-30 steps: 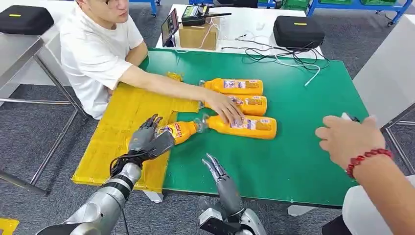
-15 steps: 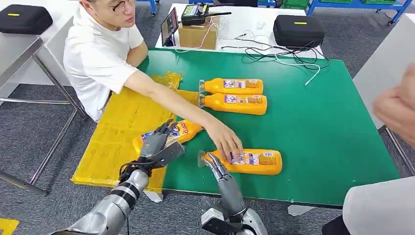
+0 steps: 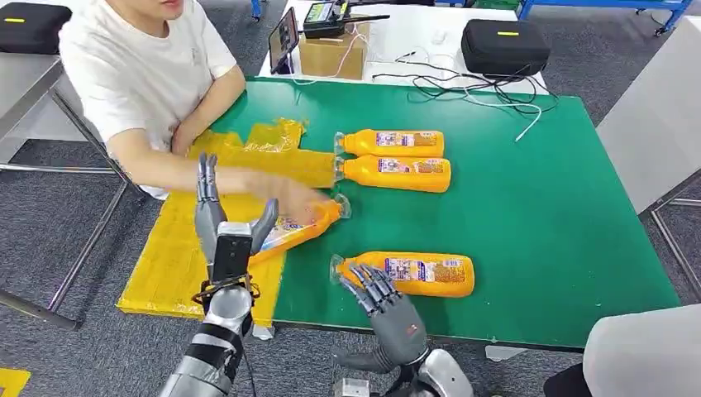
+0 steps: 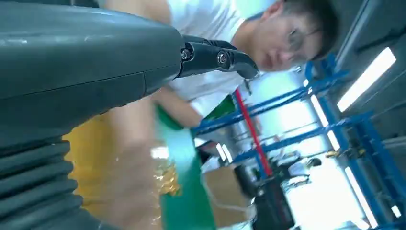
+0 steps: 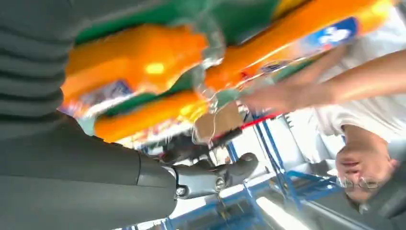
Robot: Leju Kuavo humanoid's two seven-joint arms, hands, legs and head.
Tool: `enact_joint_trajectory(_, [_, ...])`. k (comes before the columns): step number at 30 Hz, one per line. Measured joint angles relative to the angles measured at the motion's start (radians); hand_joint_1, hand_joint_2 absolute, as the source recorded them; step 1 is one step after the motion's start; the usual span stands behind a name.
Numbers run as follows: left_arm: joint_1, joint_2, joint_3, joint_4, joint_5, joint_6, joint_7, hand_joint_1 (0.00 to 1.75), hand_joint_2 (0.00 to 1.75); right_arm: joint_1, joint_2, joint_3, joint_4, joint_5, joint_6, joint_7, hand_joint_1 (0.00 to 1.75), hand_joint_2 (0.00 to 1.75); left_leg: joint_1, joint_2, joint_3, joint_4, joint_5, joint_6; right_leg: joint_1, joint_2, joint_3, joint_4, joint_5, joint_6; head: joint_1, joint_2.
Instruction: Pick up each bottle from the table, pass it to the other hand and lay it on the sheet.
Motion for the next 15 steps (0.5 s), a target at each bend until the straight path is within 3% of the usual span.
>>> enact_joint_trajectory(6, [0.093, 0.000, 0.026, -0.199, 0.014, 0.000, 0.000, 0.00, 1.75, 0.001, -0.074, -0.067, -0.015, 0.254, -0.001, 0.258, 0.00, 1.75, 0.000, 0.000, 0.000, 0.000, 0.000, 0.000, 0.000, 0.000, 0.000, 0.000, 0.000, 0.000, 0.000, 0.000])
enact_joint_trajectory(15, [0.198, -0.004, 0.032, -0.364, 0.078, 0.000, -0.001, 0.00, 1.75, -0.028, -0.162, -0.088, -0.015, 0.302, 0.012, 0.412, 0.00, 1.75, 0.000, 0.001, 0.000, 0.000, 0.000, 0.000, 0.000, 0.000, 0.000, 0.000, 0.000, 0.000, 0.000, 0.000])
